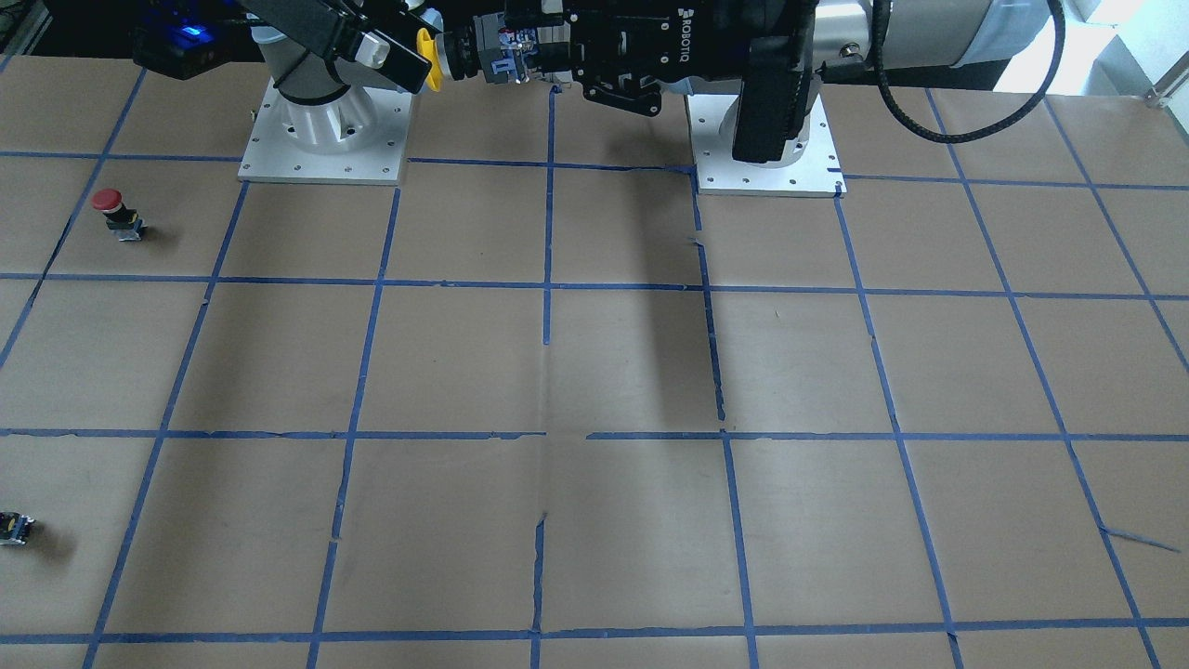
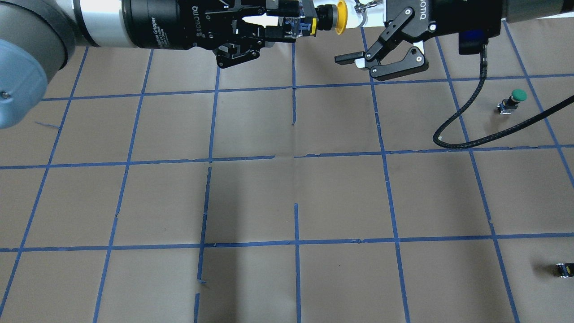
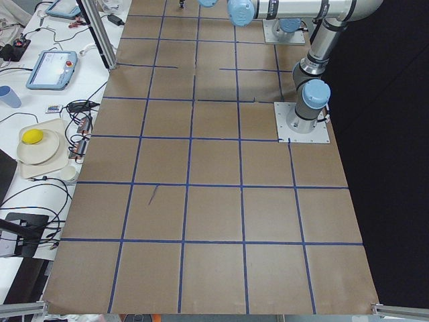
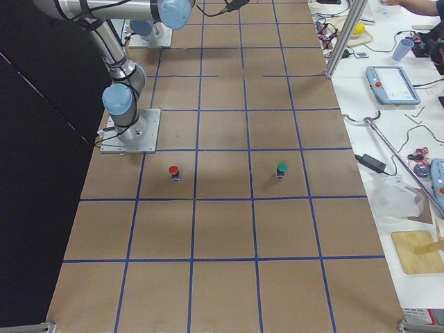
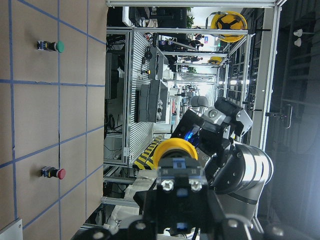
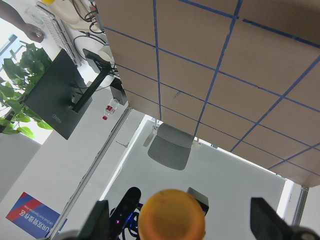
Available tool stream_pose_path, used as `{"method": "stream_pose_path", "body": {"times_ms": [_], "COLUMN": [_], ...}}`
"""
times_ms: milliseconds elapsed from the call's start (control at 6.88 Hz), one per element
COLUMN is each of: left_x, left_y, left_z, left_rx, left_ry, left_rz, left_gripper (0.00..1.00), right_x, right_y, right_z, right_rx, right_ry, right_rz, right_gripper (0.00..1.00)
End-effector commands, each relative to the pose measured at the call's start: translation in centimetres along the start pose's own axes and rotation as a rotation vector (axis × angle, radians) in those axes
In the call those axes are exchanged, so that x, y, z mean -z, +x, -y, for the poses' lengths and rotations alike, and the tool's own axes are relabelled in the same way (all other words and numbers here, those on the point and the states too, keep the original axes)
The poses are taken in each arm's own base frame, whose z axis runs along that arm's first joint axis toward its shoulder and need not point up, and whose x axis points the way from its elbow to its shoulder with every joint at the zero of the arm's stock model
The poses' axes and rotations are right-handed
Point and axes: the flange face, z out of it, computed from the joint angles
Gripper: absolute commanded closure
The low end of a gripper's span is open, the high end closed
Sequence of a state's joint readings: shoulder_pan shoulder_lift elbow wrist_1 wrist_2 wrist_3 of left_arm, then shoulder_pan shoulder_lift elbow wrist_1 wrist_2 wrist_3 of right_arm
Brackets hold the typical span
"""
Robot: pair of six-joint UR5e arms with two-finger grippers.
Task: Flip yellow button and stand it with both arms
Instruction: 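Grasp the yellow button's cap with the right gripper beside the left gripper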
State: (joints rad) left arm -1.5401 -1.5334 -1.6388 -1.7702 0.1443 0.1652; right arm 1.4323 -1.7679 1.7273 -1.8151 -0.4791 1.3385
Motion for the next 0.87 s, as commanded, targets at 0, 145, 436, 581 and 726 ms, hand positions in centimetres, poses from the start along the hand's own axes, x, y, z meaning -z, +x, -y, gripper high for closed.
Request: {"method": "stream_pose_path", "body": {"times_ms": [0,145,436,581,726], "left_x": [-0.21,-0.28,-0.29,-0.29,-0.29], "left_y": [0.09,0.1,0.03,0.03,0.02], "left_z": [-0.14,-0.17,-0.11,-0.11,-0.11], "left_rx": [-0.002,0.0,0.005,0.005,0.005], "left_ry": [-0.004,-0.006,-0.006,-0.006,-0.006], "left_rz": [0.0,0.0,0.0,0.0,0.002], "left_gripper": [0.98,0.98,0.98,0.98,0.98], "right_x": [-0.03,-0.05,-0.02,-0.02,-0.02], "right_y": [-0.05,-0.02,0.0,0.0,0.0], "right_z": [-0.12,-0.09,-0.17,-0.17,-0.17], "right_rx": [0.0,0.005,0.014,0.015,0.015], "right_ry": [-0.014,-0.016,-0.015,-0.015,-0.015], "right_rz": [0.003,0.003,0.004,0.004,0.004], "right_gripper": [0.1,0.21,0.58,0.66,0.69]}}
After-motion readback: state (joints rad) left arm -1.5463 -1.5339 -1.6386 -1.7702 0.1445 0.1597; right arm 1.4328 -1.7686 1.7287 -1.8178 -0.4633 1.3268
